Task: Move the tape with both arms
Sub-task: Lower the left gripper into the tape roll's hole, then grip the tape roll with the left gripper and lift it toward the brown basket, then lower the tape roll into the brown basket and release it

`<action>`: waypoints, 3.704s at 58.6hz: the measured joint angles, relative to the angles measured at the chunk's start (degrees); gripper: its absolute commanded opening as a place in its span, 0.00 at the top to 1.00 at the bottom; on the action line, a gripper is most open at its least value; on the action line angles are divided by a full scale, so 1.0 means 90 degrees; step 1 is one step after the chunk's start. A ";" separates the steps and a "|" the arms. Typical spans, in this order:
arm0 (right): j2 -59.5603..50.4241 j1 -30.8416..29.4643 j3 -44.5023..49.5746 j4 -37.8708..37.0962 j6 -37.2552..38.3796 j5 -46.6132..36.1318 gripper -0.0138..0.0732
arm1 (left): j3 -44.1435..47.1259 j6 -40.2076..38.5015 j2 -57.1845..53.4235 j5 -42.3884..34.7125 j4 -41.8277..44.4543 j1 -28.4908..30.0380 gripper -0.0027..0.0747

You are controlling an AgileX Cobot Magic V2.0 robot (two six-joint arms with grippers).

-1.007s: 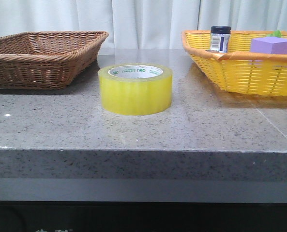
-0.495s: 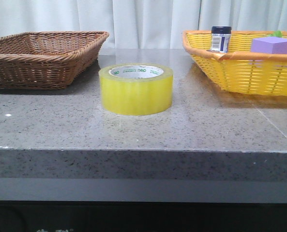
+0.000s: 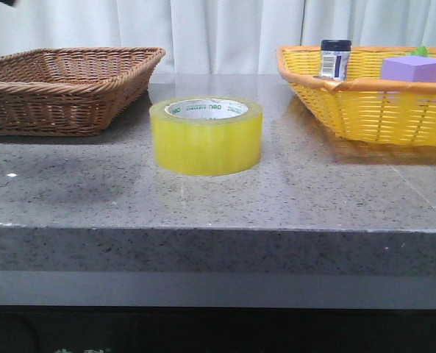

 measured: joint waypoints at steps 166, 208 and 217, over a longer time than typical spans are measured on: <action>-0.0010 0.0000 0.0014 0.0014 0.0000 0.0000 0.92 | -0.5941 -0.0193 0.3910 0.3351 0.1244 0.0833 0.91; -0.0010 0.0000 0.0014 0.0014 0.0000 0.0000 0.92 | -0.5559 -0.0450 0.4636 0.3374 0.1045 0.2647 0.88; -0.0010 0.0000 0.0014 0.0014 0.0000 0.0000 0.92 | -0.5559 -0.0450 0.4756 0.3350 0.0966 0.2647 0.70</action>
